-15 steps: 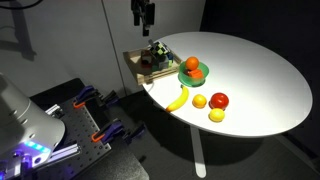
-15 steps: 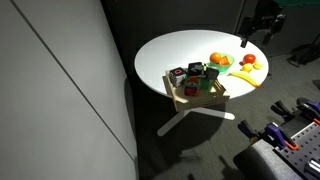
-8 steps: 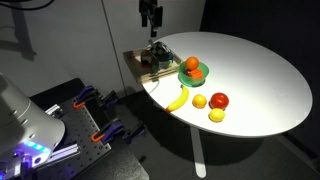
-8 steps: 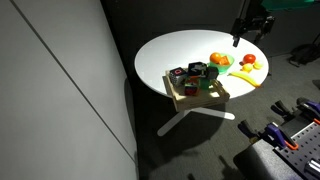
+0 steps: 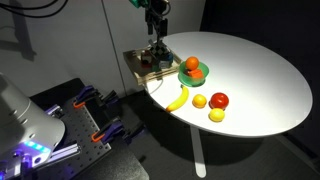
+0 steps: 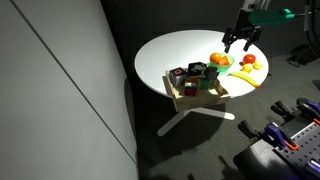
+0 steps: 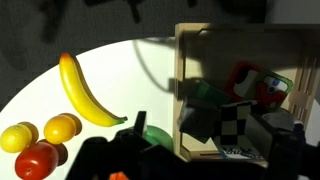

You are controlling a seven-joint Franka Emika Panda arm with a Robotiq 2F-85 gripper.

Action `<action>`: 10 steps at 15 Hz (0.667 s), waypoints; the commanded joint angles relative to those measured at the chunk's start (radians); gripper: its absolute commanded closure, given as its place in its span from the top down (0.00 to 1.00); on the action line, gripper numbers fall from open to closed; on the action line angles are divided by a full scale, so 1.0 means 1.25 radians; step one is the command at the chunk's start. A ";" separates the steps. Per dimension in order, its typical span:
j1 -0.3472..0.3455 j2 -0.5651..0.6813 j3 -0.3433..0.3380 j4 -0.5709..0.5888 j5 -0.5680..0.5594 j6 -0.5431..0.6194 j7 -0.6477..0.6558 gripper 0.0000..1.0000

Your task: Remove the gray block from the wooden tray and place it on the table to the right of the wooden tray

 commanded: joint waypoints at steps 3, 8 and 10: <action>0.010 0.059 0.005 0.018 0.028 0.073 0.011 1.00; 0.021 0.108 0.010 0.019 0.035 0.146 0.019 1.00; 0.029 0.131 0.009 0.021 0.024 0.176 0.027 1.00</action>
